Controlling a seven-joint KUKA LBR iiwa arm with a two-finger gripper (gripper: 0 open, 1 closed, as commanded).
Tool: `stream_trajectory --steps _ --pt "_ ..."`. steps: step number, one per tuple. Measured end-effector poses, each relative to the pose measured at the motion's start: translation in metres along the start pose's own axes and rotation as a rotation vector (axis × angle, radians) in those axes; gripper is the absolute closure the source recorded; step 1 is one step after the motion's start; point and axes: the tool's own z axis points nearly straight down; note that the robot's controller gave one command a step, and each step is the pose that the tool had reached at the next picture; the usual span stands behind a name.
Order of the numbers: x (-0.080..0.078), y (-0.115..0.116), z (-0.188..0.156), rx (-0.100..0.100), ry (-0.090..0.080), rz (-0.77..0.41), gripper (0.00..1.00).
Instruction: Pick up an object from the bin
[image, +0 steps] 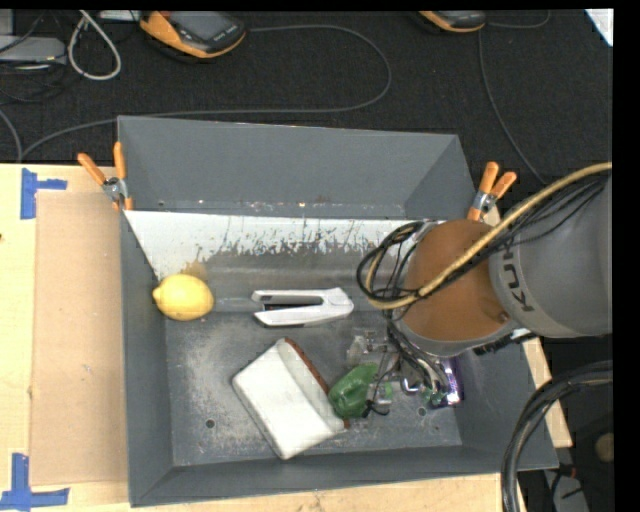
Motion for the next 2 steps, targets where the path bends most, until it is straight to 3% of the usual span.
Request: stream_trajectory --steps 1,2 --pt "0.0392 -0.0058 0.0005 0.003 -0.012 0.08 1.0" --pt "0.0392 -0.0058 0.0005 0.003 -0.012 0.079 1.0"
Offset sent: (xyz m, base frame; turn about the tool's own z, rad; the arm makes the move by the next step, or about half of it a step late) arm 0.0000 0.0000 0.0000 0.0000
